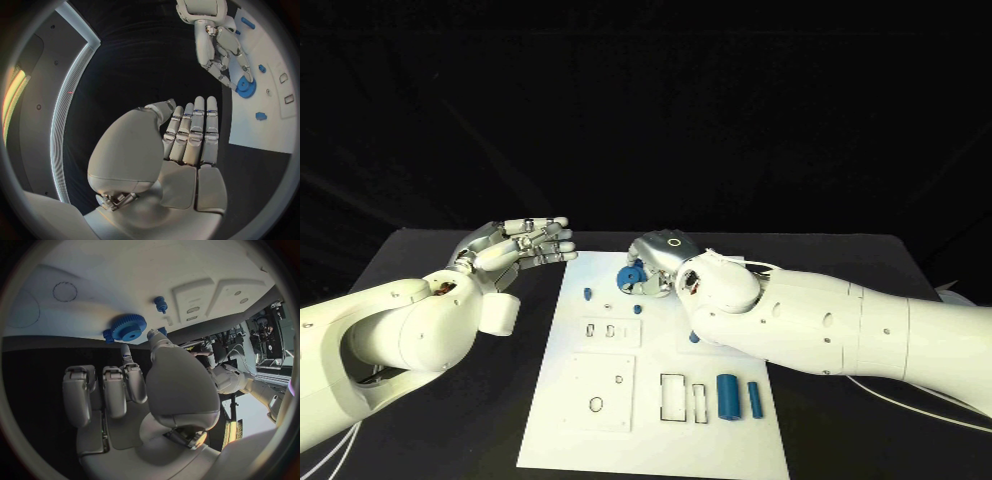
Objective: Assemble the parts on the task board
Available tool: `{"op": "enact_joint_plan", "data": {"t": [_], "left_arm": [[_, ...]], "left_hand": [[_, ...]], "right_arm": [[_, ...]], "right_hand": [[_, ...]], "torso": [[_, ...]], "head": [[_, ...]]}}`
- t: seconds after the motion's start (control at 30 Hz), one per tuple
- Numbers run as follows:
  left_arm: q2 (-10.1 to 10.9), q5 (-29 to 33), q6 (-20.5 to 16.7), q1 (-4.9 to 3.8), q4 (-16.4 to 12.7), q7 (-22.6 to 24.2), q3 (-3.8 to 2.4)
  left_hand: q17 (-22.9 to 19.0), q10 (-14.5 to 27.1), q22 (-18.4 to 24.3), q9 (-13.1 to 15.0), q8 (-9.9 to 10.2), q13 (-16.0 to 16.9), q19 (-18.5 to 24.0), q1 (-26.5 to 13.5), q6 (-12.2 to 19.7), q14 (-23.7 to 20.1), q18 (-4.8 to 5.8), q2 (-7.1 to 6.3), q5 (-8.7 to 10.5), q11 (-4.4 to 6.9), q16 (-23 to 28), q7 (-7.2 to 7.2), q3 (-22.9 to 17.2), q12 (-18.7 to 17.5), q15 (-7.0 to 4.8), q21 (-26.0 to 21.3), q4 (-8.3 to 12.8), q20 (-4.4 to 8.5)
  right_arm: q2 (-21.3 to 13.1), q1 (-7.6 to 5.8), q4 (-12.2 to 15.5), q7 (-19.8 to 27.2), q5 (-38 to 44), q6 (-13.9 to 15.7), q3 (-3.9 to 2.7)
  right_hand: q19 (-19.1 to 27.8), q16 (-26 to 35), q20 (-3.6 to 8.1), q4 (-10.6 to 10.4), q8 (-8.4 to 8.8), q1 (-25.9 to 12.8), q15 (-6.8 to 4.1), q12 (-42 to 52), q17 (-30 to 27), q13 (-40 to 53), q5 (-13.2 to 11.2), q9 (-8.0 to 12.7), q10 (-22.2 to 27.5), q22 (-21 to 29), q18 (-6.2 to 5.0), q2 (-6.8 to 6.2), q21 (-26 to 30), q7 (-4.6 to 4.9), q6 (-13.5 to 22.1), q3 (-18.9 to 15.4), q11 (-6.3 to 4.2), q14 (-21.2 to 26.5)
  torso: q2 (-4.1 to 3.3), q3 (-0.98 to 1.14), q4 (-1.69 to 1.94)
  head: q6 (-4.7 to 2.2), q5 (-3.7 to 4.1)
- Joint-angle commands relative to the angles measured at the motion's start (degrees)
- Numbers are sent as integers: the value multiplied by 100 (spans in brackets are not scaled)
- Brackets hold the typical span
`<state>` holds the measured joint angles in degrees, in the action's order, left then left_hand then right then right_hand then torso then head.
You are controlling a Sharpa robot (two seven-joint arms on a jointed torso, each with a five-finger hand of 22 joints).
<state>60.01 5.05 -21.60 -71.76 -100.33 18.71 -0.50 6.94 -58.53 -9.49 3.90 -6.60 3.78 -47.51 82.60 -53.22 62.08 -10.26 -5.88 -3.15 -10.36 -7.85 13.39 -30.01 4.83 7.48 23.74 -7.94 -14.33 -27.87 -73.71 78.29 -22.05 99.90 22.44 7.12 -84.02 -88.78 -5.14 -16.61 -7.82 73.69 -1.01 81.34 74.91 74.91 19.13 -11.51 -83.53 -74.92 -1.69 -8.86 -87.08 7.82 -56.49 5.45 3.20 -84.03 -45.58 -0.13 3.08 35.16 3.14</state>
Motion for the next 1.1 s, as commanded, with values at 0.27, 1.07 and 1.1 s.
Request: {"op": "enact_joint_plan", "data": {"t": [0.27, 1.07, 1.1], "left_arm": [[-10, -2, 113, -10, -5, 11, -5], [-3, -2, 124, -10, 48, 9, -4], [-3, -2, 125, -10, 54, 8, -4]], "left_hand": [[7, -3, -10, 2, 5, -5, 60, -82, -3, -1, -8, -7, 8, -24, -25, 64, -31, -37, 14, 27, 2, 1], [7, -3, -10, 2, 5, -5, 60, -82, -3, -1, -8, -7, 8, -24, -25, 64, -31, -37, 14, 27, 2, 1], [7, -3, -10, 2, 5, -5, 60, -82, -3, -1, -8, -7, 8, -24, -25, 64, -31, -37, 14, 27, 2, 1]], "right_arm": [[-3, 3, -60, -9, -210, -611, 4], [-787, 2, 690, 400, -489, 950, -24], [-891, -14, 771, 499, -606, 1046, -31]], "right_hand": [[-310, -41, -50, -17, 153, -668, 36, 94, 1320, 718, 145, -33, -69, -1174, 63, 92, 3, 12, -26, -87, 9, -553], [-289, -13, -77, 34, 311, -425, 57, 120, 1255, 748, 377, 3, -90, -1158, 54, 67, 35, 39, -42, 22, 32, -536], [-258, 2, -76, 37, 319, -395, 57, 103, 1221, 730, 370, 6, -77, -1124, 42, 59, 68, 41, -38, 29, 32, -528]], "torso": [[-2, -1, 2], [17, 18, -42], [20, 20, -48]], "head": [[-6, 6], [-35, -8], [-38, -3]]}}
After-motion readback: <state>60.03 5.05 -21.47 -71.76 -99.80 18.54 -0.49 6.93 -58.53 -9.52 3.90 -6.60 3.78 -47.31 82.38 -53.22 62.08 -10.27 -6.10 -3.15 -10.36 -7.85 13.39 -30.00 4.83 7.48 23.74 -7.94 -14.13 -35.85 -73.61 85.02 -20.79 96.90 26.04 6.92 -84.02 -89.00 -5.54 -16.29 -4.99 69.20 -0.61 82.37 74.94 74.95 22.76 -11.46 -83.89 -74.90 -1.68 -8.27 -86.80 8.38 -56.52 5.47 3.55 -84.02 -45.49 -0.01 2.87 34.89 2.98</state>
